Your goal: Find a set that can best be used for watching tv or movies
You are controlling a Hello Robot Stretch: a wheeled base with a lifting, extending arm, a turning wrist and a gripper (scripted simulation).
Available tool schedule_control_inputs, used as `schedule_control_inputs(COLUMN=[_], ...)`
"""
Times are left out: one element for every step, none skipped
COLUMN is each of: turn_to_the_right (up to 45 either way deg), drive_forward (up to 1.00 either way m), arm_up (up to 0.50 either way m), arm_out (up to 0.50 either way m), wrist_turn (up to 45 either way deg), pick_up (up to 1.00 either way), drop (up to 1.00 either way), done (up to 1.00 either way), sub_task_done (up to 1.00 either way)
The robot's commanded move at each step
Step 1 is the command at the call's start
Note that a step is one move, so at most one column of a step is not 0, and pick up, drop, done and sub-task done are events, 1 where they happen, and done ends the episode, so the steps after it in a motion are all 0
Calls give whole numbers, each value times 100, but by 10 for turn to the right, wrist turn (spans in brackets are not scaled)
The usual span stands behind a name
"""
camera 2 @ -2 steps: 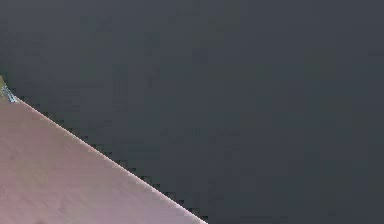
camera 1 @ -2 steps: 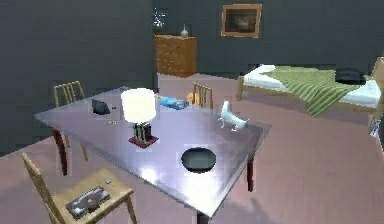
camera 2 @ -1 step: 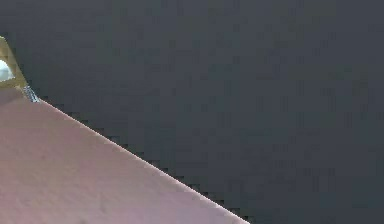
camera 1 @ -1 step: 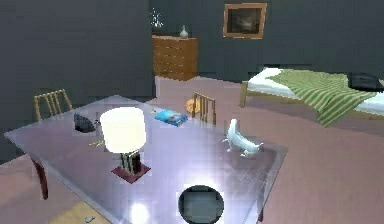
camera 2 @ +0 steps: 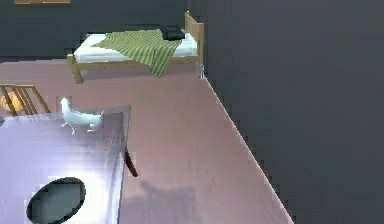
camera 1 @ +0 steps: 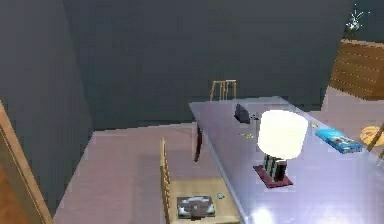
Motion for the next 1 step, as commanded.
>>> schedule_control_inputs(turn_to_the_right=[-330], drive_forward=[0], arm_up=[0], arm_out=[0], wrist_turn=[0], pick_up=[0], drop=[0], done=[0], sub_task_done=[0])
